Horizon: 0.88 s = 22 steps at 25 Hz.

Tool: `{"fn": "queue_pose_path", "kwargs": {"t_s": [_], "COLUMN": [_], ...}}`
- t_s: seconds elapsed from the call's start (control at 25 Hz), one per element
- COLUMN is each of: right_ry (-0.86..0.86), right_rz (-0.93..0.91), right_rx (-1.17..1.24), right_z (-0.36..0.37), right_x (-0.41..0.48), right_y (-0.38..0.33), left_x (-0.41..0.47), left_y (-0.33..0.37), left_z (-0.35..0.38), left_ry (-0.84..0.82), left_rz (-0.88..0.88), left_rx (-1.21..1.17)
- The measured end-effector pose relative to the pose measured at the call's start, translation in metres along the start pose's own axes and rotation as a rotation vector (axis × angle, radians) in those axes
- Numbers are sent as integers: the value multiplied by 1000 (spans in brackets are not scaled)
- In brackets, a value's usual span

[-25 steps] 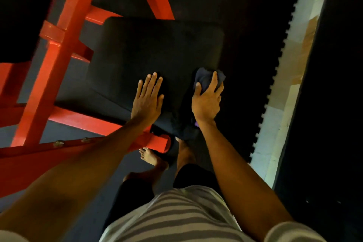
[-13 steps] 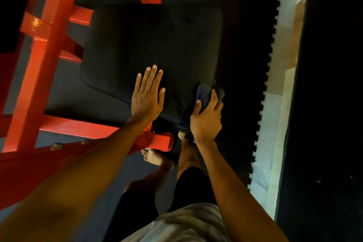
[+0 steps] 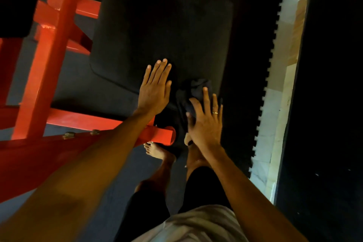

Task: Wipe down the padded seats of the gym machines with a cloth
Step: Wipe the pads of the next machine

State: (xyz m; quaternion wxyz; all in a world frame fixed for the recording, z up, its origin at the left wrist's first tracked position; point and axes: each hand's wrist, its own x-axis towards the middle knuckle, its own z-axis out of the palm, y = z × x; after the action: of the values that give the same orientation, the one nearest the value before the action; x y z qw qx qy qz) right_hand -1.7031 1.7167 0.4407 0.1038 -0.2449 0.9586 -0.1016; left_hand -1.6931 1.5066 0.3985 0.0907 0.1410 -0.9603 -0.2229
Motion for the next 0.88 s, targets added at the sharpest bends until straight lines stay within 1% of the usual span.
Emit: {"fn": "queue_pose_path", "kwargs": {"t_s": [0.12, 0.16, 0.2, 0.24, 0.28, 0.4, 0.48, 0.56, 0.6, 0.72, 0.8, 0.88], "right_ry": [44, 69, 84, 79, 57, -2, -18, -32, -35, -32, -29, -4], "right_rz": [291, 371, 407, 389, 328, 89, -22, -112, -93, 108, 190, 171], "right_rx": [171, 201, 186, 156, 128, 40, -23, -91, -99, -35, -19, -67], "right_z": [-6, -6, -5, -3, 1, 17, 21, 13, 8, -4, -1, 7], "right_x": [17, 29, 39, 45, 47, 28, 13, 9, 5, -9, -10, -4], "right_y": [8, -4, -23, -44, -66, -106, -91, -52, -33, -1, -10, -34], "left_x": [-16, -20, -25, -30, -33, -37, -39, -39, -37, -38, -38, -39], "left_y": [-13, -17, -22, -26, -28, -27, -27, -27, -27, -25, -23, -23], "left_z": [-3, -4, -5, -5, -5, -5, -6, -9, -10, -7, -4, -2], "left_ry": [19, 29, 41, 47, 50, 38, 15, 16, 23, 37, 63, 79], "left_rz": [-1, -2, -3, -3, -6, -10, -10, -19, -23, -50, -57, -55], "left_rx": [3, 11, 17, 23, 34, 94, 59, 21, 11, 3, 0, -12]}}
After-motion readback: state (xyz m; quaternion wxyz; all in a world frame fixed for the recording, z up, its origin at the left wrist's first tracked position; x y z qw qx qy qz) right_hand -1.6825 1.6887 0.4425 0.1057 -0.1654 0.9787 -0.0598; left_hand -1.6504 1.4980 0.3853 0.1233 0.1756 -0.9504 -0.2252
